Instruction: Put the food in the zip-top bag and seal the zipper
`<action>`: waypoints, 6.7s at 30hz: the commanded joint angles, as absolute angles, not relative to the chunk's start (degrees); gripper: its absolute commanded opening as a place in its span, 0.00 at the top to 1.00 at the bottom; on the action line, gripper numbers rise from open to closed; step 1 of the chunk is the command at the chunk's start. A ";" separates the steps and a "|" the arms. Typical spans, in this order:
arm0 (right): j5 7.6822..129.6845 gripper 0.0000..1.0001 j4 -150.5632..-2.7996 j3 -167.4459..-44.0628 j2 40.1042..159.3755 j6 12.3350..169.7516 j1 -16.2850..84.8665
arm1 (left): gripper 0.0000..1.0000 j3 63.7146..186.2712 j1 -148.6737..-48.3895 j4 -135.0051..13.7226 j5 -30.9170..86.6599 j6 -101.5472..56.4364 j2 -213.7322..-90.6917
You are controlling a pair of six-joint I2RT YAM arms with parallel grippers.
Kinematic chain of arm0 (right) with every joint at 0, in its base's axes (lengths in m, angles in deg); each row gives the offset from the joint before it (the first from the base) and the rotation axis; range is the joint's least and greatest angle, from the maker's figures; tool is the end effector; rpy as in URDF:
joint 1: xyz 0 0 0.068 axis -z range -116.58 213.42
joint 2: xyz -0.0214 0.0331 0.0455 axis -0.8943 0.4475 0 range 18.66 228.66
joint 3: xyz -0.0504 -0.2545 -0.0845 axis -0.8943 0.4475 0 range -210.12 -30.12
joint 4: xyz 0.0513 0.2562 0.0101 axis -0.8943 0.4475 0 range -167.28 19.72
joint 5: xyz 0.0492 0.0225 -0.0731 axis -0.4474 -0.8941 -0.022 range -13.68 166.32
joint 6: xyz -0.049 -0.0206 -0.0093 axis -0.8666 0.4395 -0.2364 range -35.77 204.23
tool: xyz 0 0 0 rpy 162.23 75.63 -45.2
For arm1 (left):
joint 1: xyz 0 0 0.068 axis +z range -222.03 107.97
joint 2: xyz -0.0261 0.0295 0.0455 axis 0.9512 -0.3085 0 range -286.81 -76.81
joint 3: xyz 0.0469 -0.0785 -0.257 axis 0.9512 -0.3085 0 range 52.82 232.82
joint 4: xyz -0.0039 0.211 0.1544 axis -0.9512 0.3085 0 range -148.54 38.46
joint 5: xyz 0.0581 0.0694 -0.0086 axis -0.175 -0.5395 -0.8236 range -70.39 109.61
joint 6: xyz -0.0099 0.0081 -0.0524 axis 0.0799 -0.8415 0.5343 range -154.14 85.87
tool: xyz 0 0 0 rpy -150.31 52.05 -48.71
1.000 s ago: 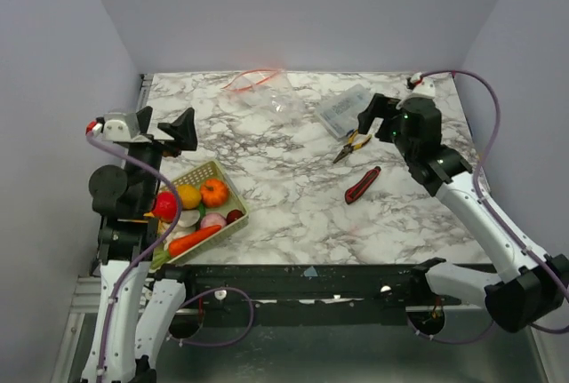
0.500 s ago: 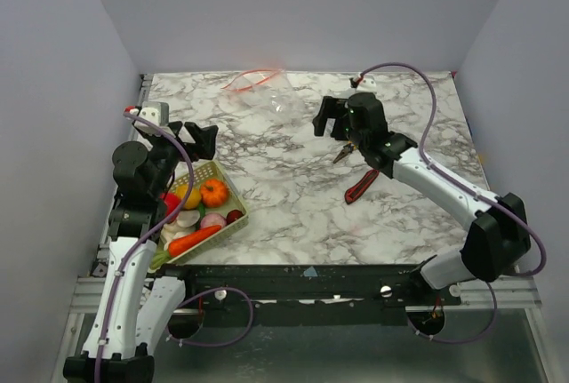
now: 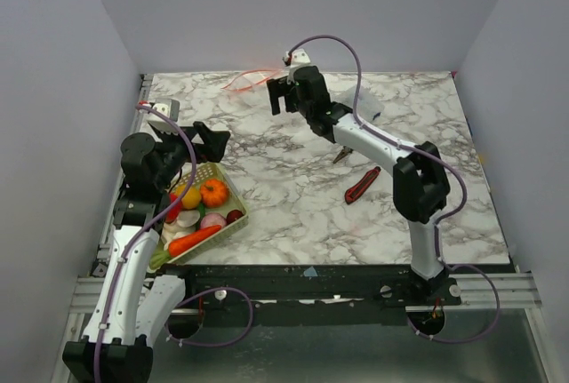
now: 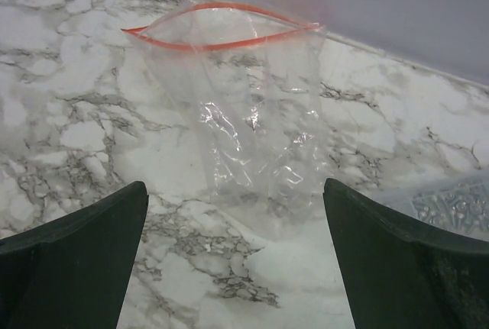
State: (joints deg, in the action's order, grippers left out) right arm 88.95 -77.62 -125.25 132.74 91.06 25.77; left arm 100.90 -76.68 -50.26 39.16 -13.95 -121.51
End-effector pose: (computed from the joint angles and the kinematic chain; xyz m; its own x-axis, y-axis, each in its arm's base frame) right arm 0.3864 0.2883 0.2970 -0.3022 -0.0866 -0.9493 -0.3989 0.9160 0.0434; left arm 0.1791 -0.0265 0.3642 -0.2210 -0.3082 -0.9253 0.3542 0.8586 -0.3706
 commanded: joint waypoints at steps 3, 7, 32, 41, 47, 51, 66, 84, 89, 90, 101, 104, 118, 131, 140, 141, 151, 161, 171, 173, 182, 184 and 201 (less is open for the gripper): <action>95.52 0.02 -71.95 -142.49 146.91 79.37 24.01 | 0.02 101.32 -77.13 -51.81 45.70 -10.53 -123.14; 101.39 0.03 -66.13 -155.79 156.98 75.14 22.38 | 0.02 101.14 -77.30 -52.04 46.36 -8.90 -123.56; 129.14 0.98 -93.99 -151.72 166.32 47.54 15.78 | 0.02 102.23 -77.36 -46.85 39.75 -7.30 -124.11; 110.26 1.00 -92.68 -114.60 132.90 73.05 15.08 | 0.01 101.40 -76.96 -47.80 40.71 -5.54 -124.61; 99.23 1.00 -95.40 -94.02 113.17 85.97 15.08 | 0.02 101.14 -76.56 -48.34 42.86 -3.87 -125.74; 94.15 1.00 -99.30 -81.47 103.51 92.64 15.08 | 0.02 101.00 -76.35 -49.08 44.69 -3.40 -126.16; 87.84 1.00 -118.06 -56.83 84.38 99.58 15.14 | 0.08 91.44 -75.90 -46.10 60.57 31.29 -123.05; 76.98 1.00 -116.59 -48.45 68.61 92.18 15.21 | 0.10 98.34 -75.79 -37.39 57.65 57.51 -130.84; 73.18 1.00 -114.23 -49.75 68.99 90.32 15.17 | 0.06 103.96 -76.83 -29.27 56.69 57.25 -136.12; 73.13 1.00 -113.89 -50.04 69.31 90.12 15.18 | 0.06 104.80 -77.35 -28.93 56.71 56.71 -138.00; 69.53 0.99 -83.18 -69.95 87.50 89.17 14.34 | 0.11 111.82 -85.12 -36.71 54.19 26.01 -147.93; 69.24 0.99 -84.62 -67.16 88.66 91.63 13.00 | 0.11 108.75 -84.95 -39.23 54.18 19.74 -146.59; 71.25 0.18 -86.60 -66.90 85.54 111.60 13.09 | 0.08 126.80 -91.94 -20.19 45.12 -14.11 -157.11; 75.24 0.28 -84.80 -61.50 85.80 122.42 13.07 | 0.09 155.43 -97.17 -5.36 39.82 -21.44 -187.65; 81.76 0.29 -87.14 -52.44 82.23 125.14 13.07 | 0.11 154.69 -98.13 -10.92 42.14 -20.86 -195.13; 82.18 0.29 -87.43 -51.99 82.20 125.37 13.06 | 0.11 153.15 -98.30 -12.55 43.28 -20.51 -194.86; 82.68 0.29 -88.78 -50.56 82.78 126.21 13.06 | 0.19 146.31 -100.05 -20.67 52.35 -15.72 -194.69; 82.36 0.29 -88.90 -49.46 78.26 127.76 13.06 | 0.41 142.74 -101.04 -23.72 53.77 -14.25 -194.72; 82.09 0.29 -88.10 -49.97 78.52 128.28 13.06 | 0.74 136.77 -102.60 -27.47 51.89 -13.19 -193.65; 82.37 0.29 -87.26 -50.54 78.54 128.04 13.08 | 0.90 135.69 -102.58 -28.49 50.86 -13.39 -192.48; 88.83 0.28 -76.95 -57.66 78.78 133.41 13.14 | 1.00 129.64 -102.57 -33.02 40.30 -12.11 -176.79; 92.39 0.24 -69.86 -62.53 78.63 136.19 13.44 | 1.00 128.11 -102.61 -33.67 36.18 -12.03 -172.05; 113.92 0.04 -40.86 -108.75 98.03 154.10 13.94 | 1.00 130.68 -103.84 -27.87 24.97 -15.93 -157.37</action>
State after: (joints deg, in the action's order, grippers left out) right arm 107.00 -51.17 -99.77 90.21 147.67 13.77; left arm 129.86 -102.82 -28.82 27.64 -14.04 -159.74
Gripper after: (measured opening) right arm 0.955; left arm 0.006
